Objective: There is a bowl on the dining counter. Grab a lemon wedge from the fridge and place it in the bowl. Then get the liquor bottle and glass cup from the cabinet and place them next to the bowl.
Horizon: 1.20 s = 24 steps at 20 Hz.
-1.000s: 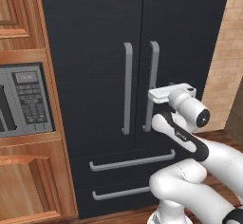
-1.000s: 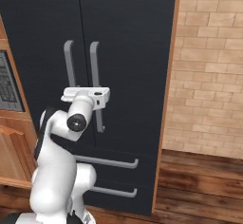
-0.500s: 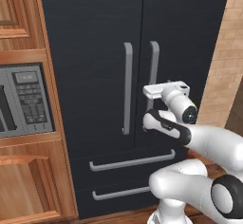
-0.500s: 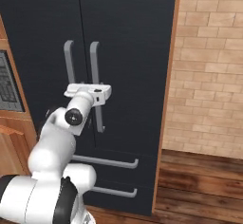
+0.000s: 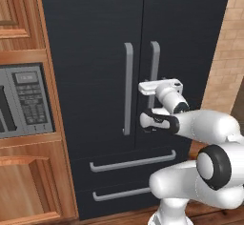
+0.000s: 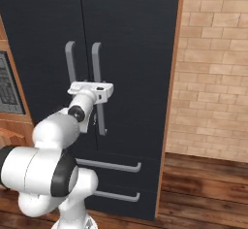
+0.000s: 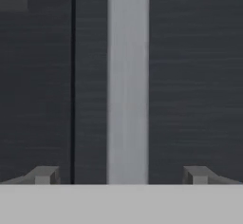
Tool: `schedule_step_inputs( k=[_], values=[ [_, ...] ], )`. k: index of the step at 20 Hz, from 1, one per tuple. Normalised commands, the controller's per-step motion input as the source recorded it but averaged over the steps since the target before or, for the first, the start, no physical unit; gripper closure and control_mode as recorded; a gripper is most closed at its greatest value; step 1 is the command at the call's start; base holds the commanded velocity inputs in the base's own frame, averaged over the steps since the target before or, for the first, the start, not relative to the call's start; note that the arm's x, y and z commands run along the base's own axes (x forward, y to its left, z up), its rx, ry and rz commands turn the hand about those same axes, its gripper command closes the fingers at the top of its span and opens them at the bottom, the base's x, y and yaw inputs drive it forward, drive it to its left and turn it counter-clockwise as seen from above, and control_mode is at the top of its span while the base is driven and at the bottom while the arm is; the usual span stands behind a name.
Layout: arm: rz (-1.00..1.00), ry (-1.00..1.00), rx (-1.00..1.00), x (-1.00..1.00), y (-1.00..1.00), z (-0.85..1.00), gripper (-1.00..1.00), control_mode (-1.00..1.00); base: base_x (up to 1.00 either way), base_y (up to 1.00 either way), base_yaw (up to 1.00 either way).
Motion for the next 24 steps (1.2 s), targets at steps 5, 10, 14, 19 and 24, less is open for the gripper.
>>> schedule_step_inputs(
  k=[5,10,14,19,24],
  values=[
    [0.00,0.00,0.00,0.40,0.00,0.00,-1.00,-1.00,0.00,0.00,0.00],
    [0.00,0.00,0.00,0.40,0.00,0.00,-1.00,-1.00,0.00,0.00,0.00],
    [0.00,0.00,0.00,0.40,0.00,0.00,1.00,-1.00,0.00,0.00,0.00],
    [0.00,0.01,0.00,0.11,0.00,0.00,1.00,-1.00,0.00,0.00,0.00],
    [0.11,0.03,0.00,-0.03,0.00,0.00,1.00,-1.00,0.00,0.00,0.00]
  ],
)
